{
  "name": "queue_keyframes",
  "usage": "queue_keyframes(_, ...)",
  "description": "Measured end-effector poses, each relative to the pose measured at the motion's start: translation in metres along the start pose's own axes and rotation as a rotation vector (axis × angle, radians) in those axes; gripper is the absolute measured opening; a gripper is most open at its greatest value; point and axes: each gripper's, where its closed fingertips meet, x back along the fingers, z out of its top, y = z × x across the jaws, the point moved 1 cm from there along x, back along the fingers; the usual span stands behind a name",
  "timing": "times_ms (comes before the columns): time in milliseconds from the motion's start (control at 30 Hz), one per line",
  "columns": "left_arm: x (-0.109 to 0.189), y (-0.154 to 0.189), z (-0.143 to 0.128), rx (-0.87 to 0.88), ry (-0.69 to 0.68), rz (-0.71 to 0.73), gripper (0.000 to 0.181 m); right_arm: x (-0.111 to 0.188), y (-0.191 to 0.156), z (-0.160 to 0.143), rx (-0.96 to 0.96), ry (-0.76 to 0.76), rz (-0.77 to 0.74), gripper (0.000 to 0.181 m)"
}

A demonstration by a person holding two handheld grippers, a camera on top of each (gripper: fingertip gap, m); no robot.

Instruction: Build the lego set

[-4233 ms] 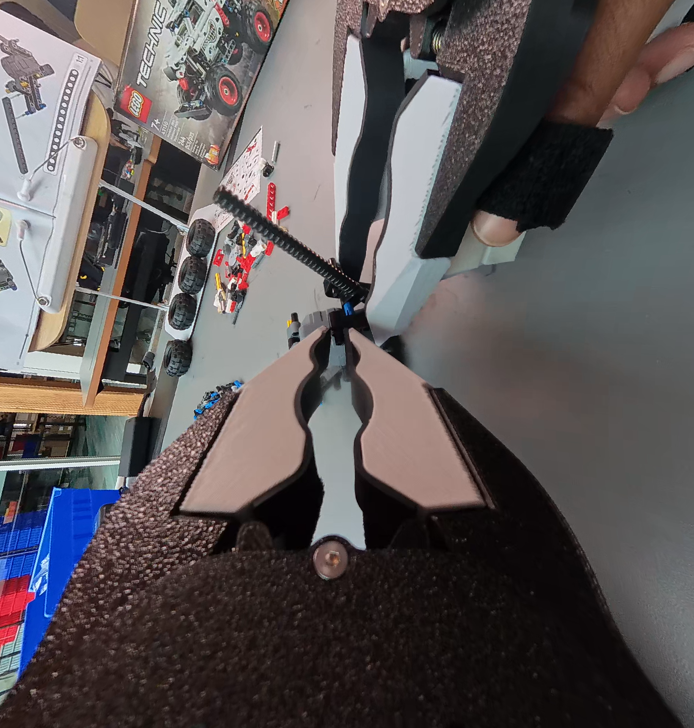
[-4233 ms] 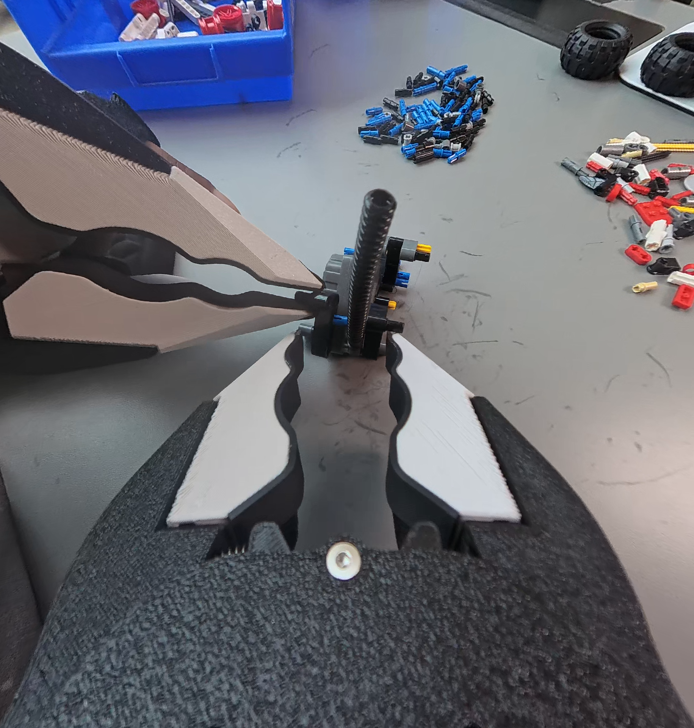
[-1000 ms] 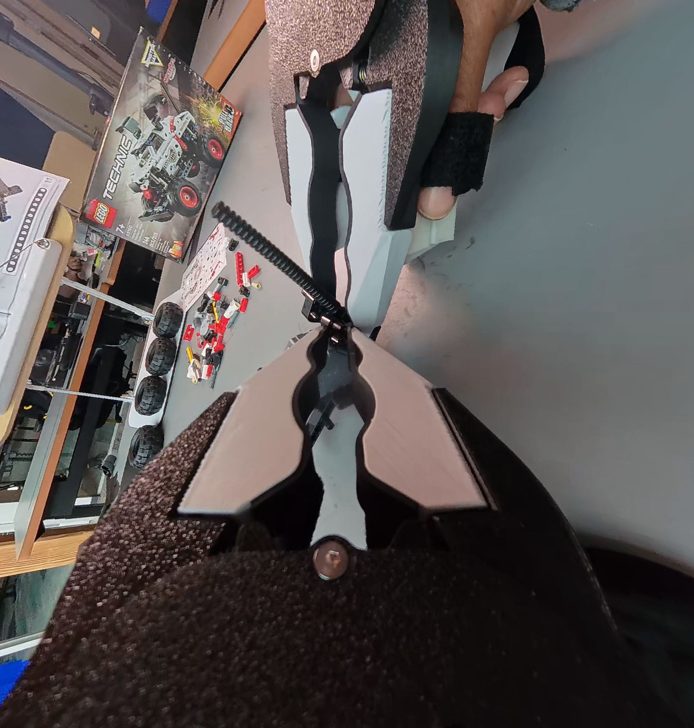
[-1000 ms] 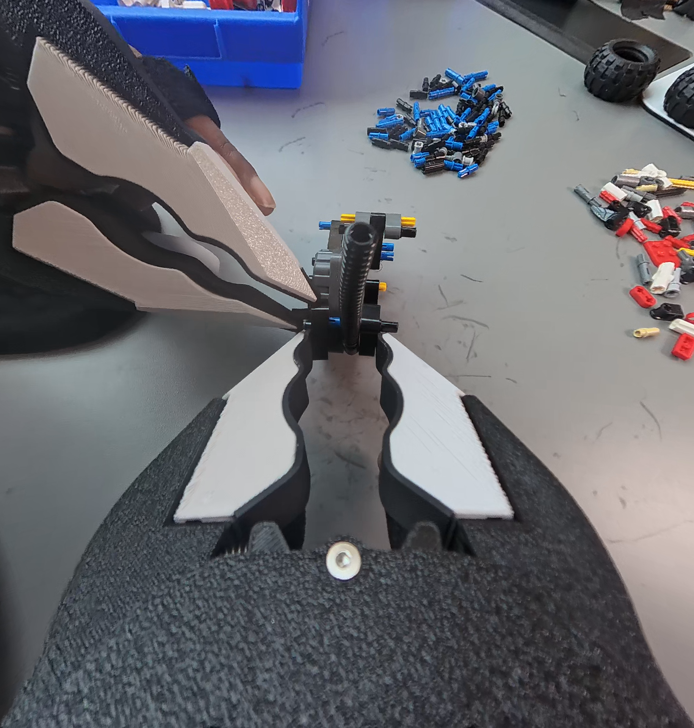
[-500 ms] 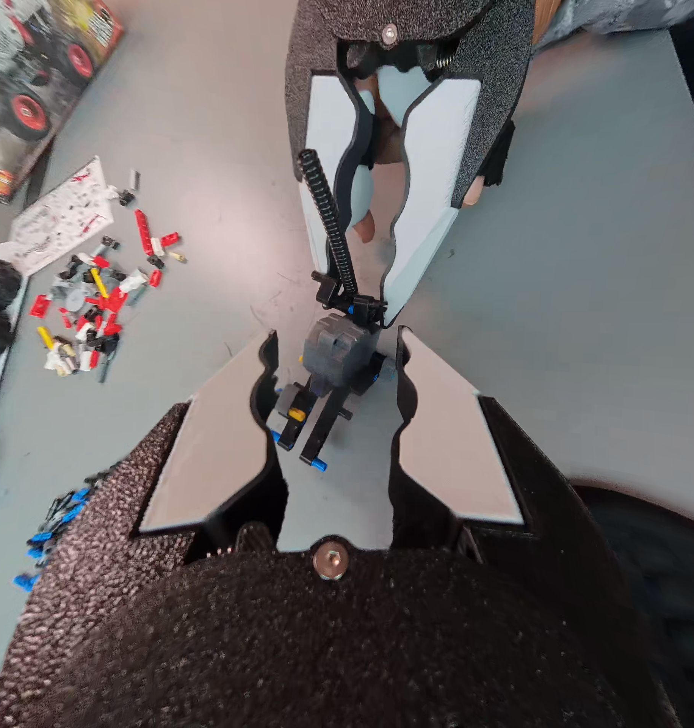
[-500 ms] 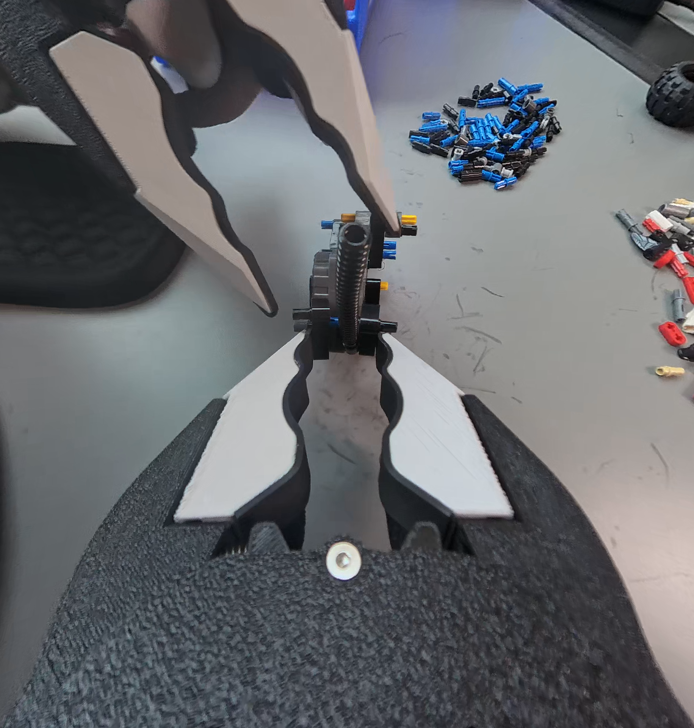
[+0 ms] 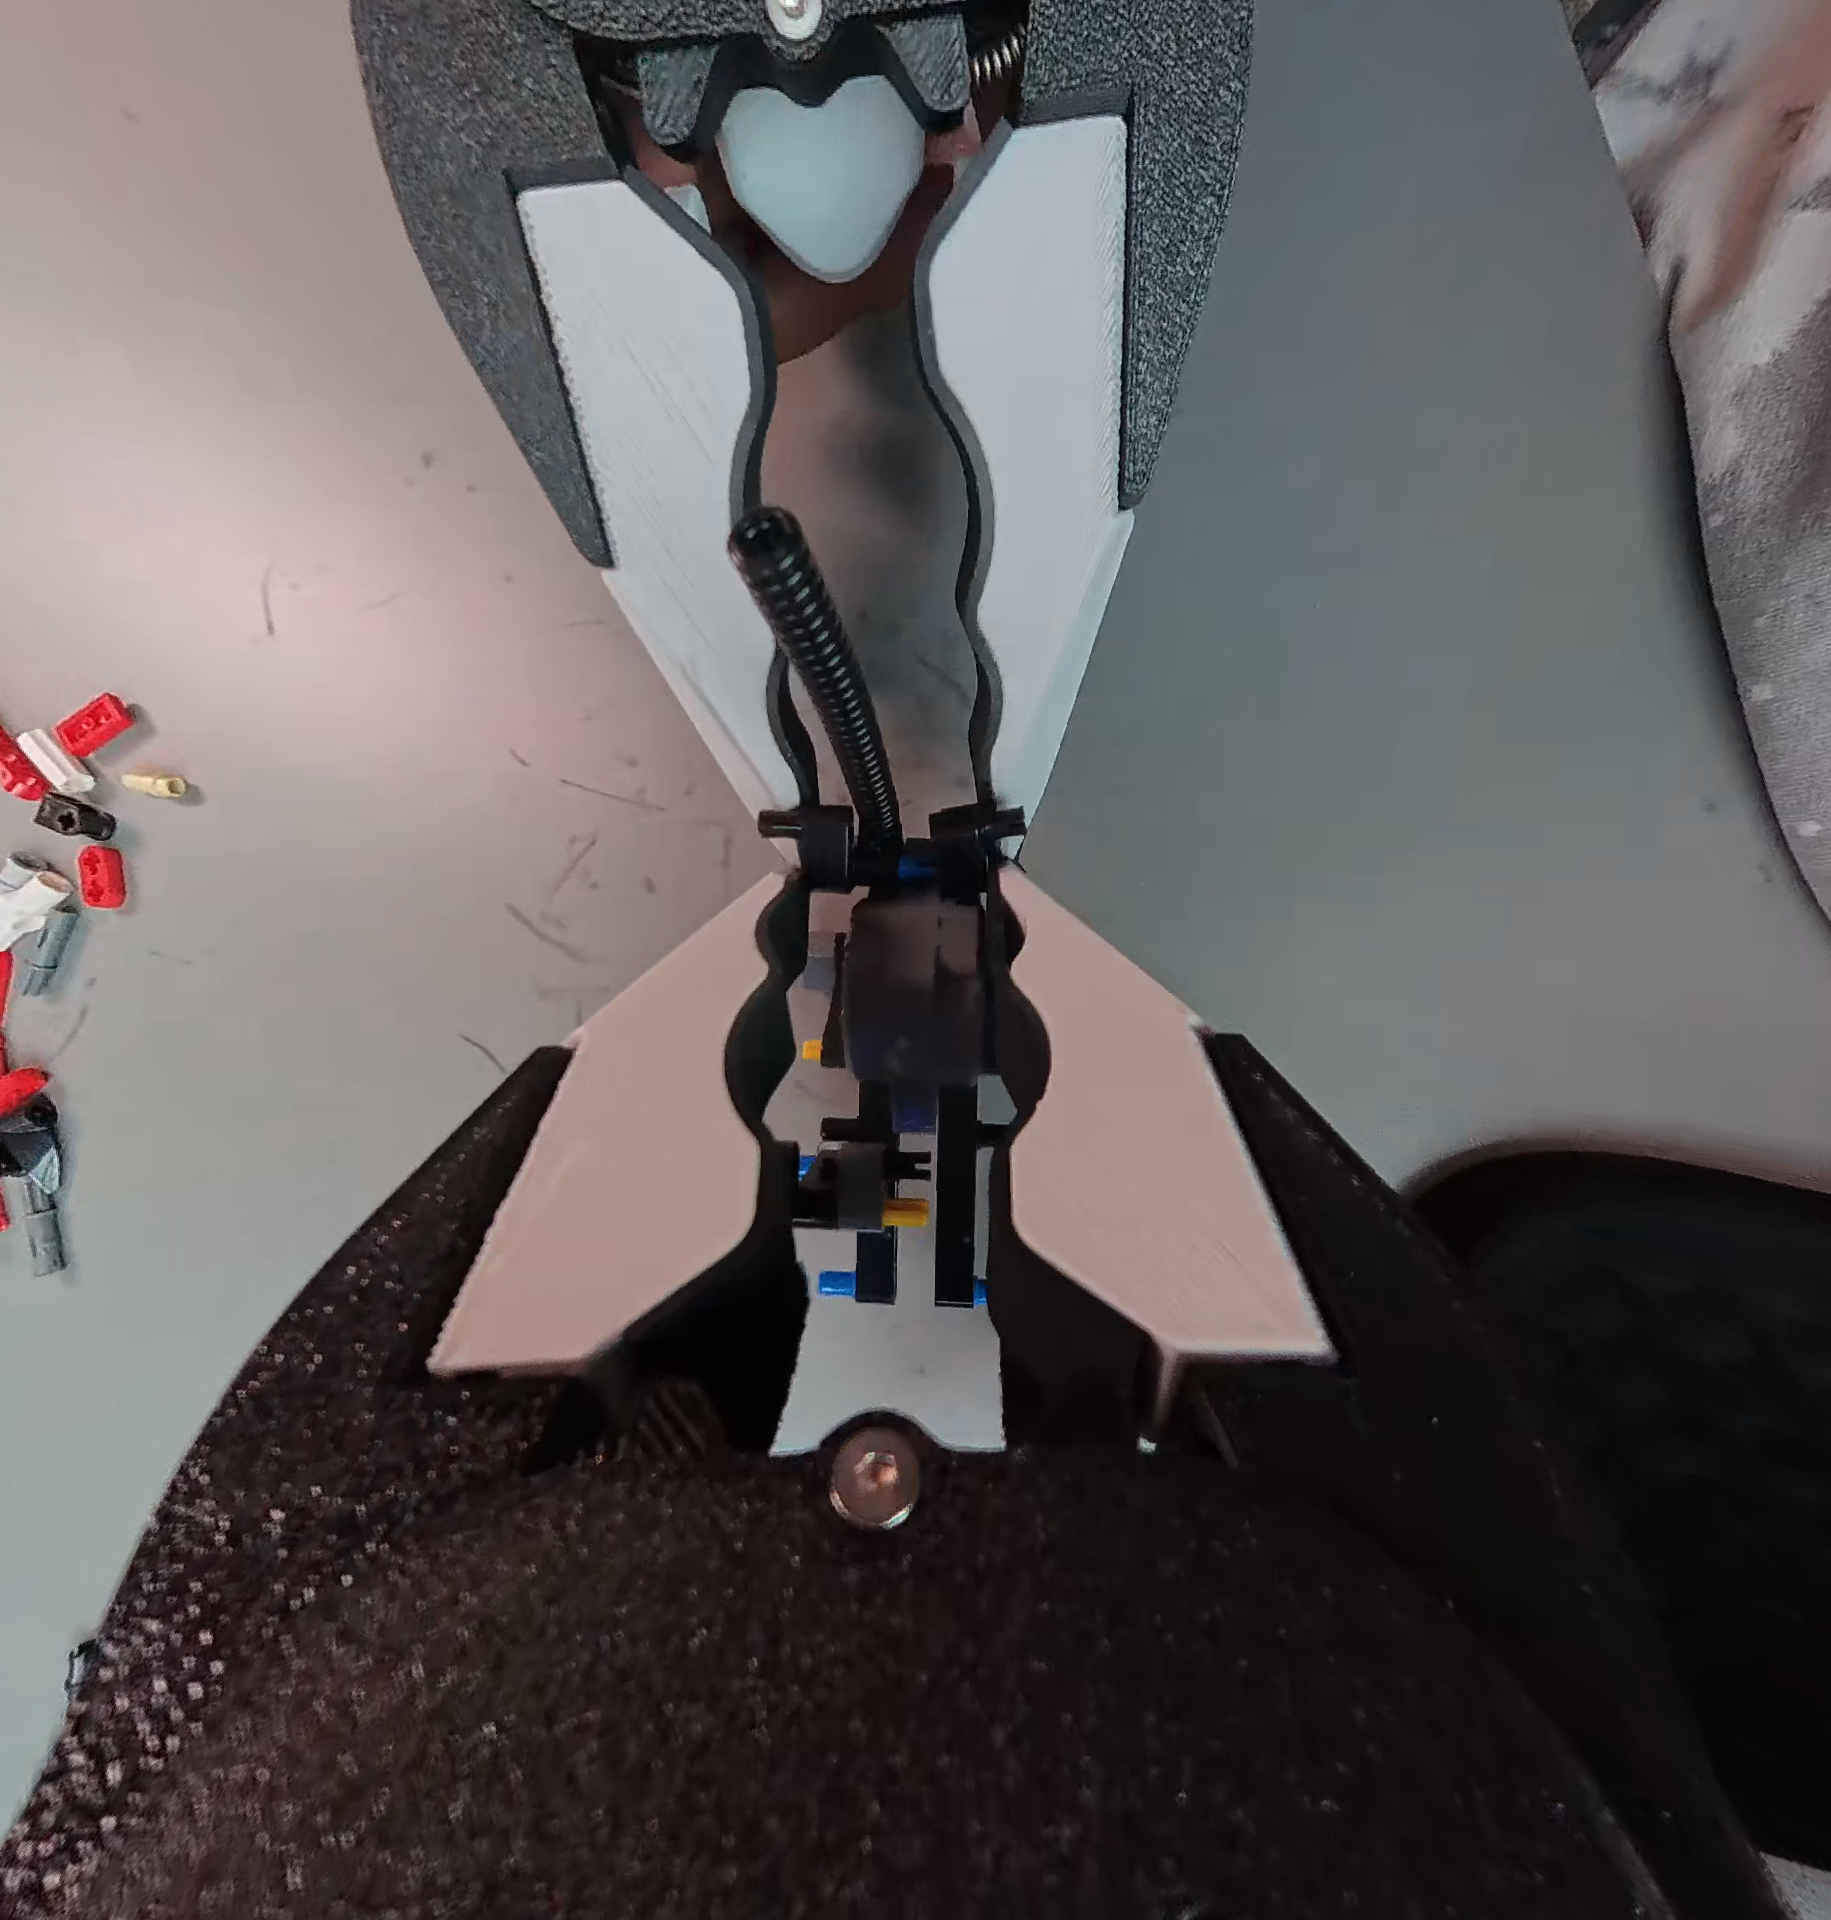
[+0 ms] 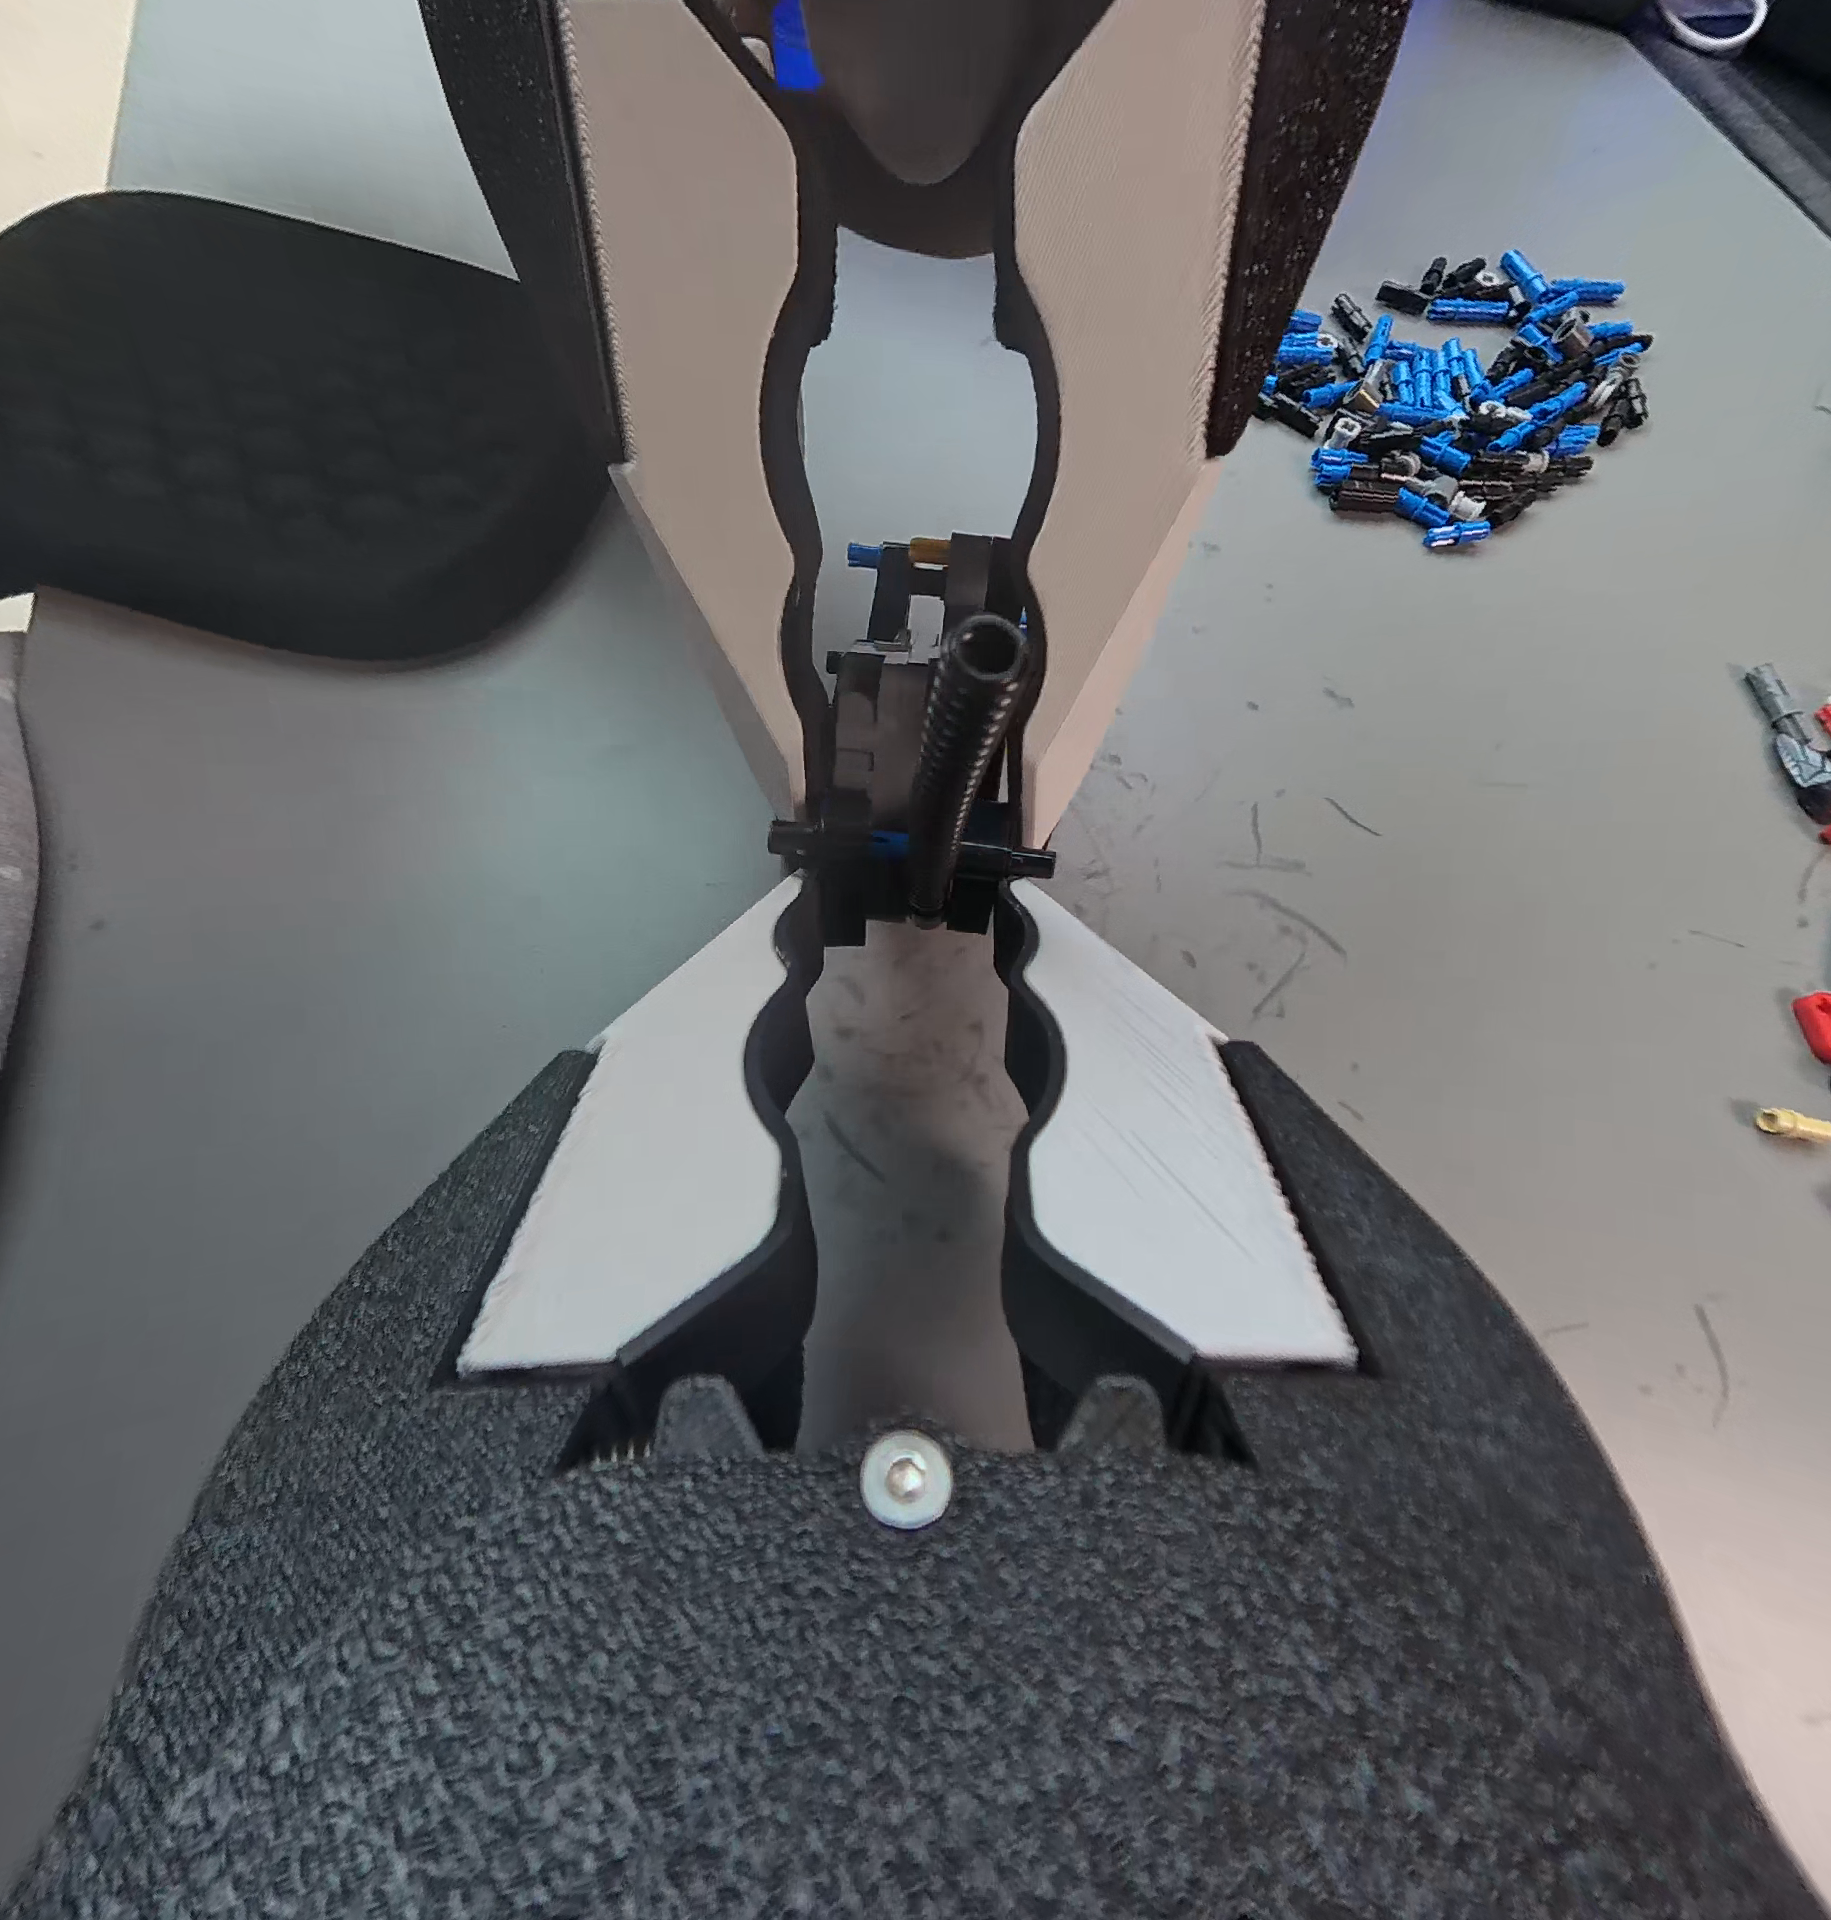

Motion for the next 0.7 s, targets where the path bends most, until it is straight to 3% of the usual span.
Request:
queue_keyframes(233,-0.0003,0.0005,0.0000,0.020,0.034,-0.010,0.032,-0.0005,0.0003,0.0004,0.024,0.009,0.021,0.033)
queue_keyframes(700,0.0023,0.0014,-0.0027,-0.009,0.137,0.067,0.033,-0.0037,0.0021,0.0027,0.098,0.013,-0.074,0.034)
